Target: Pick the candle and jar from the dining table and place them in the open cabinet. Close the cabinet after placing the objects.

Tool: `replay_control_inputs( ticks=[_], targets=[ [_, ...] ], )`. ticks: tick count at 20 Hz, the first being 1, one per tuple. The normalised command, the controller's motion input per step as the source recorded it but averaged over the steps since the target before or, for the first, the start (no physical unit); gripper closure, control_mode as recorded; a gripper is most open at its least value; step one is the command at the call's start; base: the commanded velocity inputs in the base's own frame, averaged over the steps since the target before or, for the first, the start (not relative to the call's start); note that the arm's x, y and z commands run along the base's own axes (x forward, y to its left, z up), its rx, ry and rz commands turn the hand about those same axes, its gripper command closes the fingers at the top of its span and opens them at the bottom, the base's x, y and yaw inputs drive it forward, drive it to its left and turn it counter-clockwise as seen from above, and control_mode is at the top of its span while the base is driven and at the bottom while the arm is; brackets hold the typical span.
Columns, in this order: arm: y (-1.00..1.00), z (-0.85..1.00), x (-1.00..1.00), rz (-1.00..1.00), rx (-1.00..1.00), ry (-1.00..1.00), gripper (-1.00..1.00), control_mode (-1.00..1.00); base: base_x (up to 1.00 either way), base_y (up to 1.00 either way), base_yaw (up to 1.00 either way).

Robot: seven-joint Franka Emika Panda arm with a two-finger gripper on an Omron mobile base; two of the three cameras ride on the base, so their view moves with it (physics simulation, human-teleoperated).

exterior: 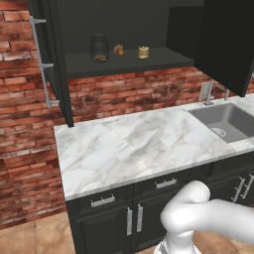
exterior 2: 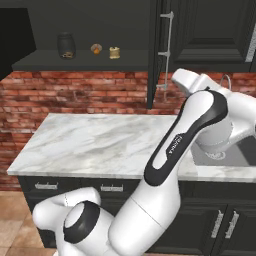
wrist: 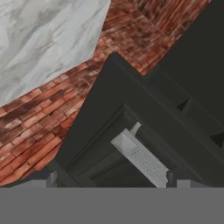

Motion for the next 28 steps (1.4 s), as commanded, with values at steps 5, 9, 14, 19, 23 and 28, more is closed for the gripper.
replay_control_inputs(
  ticks=[5, 9, 14, 19, 23, 28],
  targets=[
    [0.00, 0.00, 0.40, 0.00, 0.02, 0.00, -1.00, -1.00, 0.00, 0.00, 0.00],
    [0.00, 0.00, 0.32, 0.00, 0.02, 0.00, -1.00, -1.00, 0.00, 0.00, 0.00],
    [0.00, 0.00, 0.26, 0.00, 0.03, 0.00, -1.00, -1.00, 0.00, 0.00, 0.00],
    [0.05, 0.00, 0.20, 0.00, 0.04, 0.00, -1.00, -1.00, 0.00, 0.00, 0.00],
    [0.16, 0.00, 0.07, 0.01, 0.04, 0.00, -1.00, -1.00, 0.00, 0.00, 0.00],
    [0.26, 0.00, 0.00, 0.03, 0.04, 0.00, -1.00, -1.00, 0.00, 0.00, 0.00]
  ],
)
